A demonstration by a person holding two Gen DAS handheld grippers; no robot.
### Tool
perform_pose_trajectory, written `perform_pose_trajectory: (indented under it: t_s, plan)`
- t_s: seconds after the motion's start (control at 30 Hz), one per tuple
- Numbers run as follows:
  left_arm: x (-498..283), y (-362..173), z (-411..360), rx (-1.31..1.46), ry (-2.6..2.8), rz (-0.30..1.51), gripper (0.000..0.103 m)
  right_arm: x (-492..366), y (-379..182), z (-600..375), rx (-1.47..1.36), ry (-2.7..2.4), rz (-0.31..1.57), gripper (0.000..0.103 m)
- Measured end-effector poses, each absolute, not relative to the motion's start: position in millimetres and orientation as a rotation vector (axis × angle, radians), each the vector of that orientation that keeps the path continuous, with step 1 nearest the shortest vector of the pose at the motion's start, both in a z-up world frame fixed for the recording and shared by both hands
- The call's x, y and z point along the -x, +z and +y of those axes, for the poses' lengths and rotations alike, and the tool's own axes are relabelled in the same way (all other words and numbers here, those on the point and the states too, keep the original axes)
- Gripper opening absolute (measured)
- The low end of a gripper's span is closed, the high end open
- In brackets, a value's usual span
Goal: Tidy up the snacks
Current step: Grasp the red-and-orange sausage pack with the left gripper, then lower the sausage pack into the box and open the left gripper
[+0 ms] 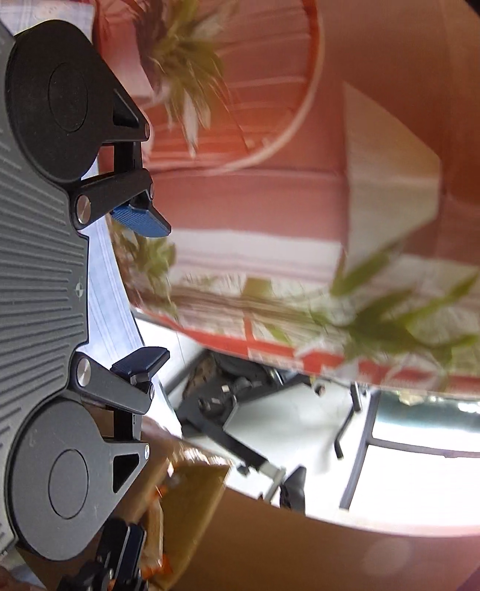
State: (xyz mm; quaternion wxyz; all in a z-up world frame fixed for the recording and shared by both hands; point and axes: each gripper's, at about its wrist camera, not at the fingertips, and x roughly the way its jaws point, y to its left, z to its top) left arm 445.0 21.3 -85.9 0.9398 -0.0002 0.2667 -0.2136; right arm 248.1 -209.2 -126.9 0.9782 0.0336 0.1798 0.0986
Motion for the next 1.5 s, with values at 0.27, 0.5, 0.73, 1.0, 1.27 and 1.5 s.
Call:
perform_pose_trajectory:
  t_s: [0.27,0.5,0.73,1.0,1.27,1.5]
  plan:
    - [-485.0,-160.4,32.0,0.043,-0.392,0.685,0.068,-265.9,-186.8,-177.0,-0.054,0.236,0.459,0.026]
    - [-515.3,-222.5,12.8,0.017,-0.389,0.765,0.071,-286.2,-229.5,-173.8,-0.078,0.234,0.569,0.026]
    - [-536.0,-246.2,6.2,0.025,-0.392,0.789,0.074,-293.5,-238.6,-175.0,-0.086,0.25,0.614,0.026]
    - [-532.8,-258.9,-7.2,-0.051,-0.384,0.802,0.073,-294.6,-241.9,-176.3,-0.099,0.247,0.637,0.026]
    - [-493.9,-258.4,-10.4,-0.127,-0.446,0.838,0.068,-288.7,-241.0,-180.9,-0.127,0.235,0.653,0.026]
    - [-434.5,-255.2,-10.5,-0.14,-0.499,0.85,0.068,-273.1,-244.5,-184.4,-0.134,0.223,0.677,0.026]
